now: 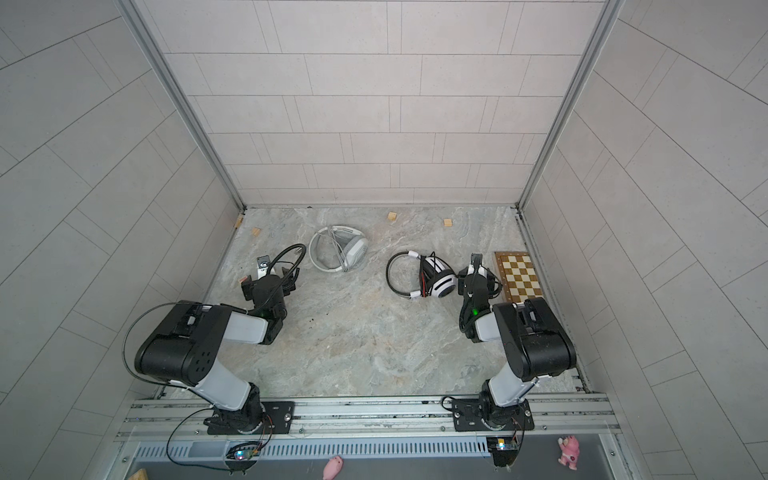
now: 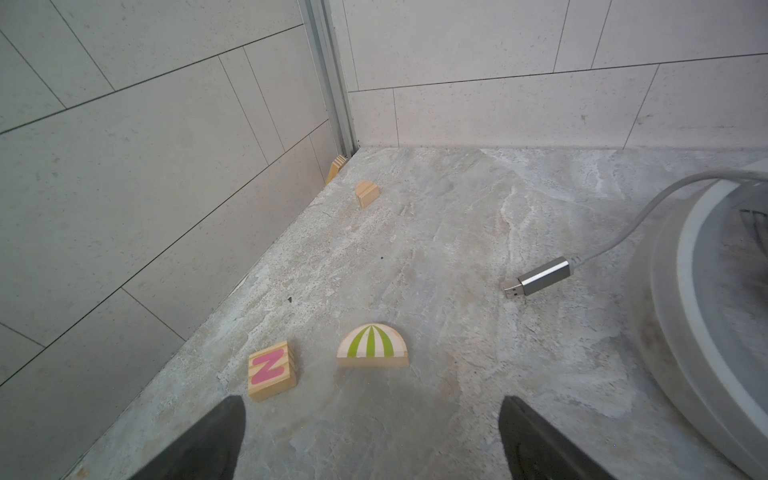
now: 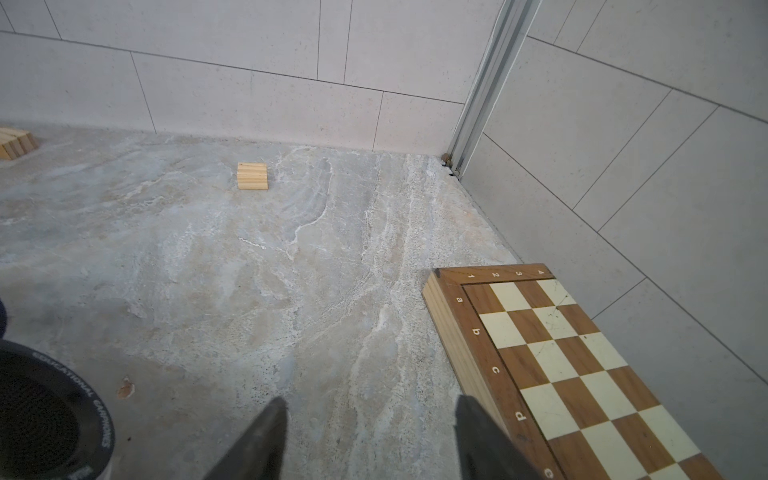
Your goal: Wrap the headphones
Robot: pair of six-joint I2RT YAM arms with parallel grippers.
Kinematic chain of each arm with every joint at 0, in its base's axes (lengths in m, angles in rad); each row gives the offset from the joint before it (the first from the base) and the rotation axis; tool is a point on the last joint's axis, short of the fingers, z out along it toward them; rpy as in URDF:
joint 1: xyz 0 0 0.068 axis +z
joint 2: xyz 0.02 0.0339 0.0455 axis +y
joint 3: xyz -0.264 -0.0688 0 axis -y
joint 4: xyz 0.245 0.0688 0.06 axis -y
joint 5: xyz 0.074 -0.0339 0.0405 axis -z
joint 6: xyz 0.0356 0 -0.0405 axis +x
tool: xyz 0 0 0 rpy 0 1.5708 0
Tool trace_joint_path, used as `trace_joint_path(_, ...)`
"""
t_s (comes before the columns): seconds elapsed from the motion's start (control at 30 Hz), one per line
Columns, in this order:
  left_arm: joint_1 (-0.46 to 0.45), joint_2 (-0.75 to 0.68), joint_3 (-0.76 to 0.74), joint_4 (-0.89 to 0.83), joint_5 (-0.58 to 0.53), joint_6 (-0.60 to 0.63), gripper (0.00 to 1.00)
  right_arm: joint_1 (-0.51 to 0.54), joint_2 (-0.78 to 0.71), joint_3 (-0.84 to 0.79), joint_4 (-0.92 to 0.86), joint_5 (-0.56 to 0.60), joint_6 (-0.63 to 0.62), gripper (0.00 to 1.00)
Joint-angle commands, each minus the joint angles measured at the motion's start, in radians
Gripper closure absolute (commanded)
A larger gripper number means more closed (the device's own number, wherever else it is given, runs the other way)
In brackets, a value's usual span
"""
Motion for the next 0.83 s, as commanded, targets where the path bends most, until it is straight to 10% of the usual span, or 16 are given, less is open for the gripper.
trace_joint_path(0.0, 0.006, 0.003, 0.006, 0.02, 0.008, 0.008, 0.0, 0.0, -0.013, -0.003, -0.011, -0.006, -0.013, 0.01)
trace_joint_path(0.8, 0.008, 0.0, 0.006, 0.016, 0.008, 0.006, 0.0, 0.012, -0.011, -0.013, 0.016, 0.005, -0.029, 0.01)
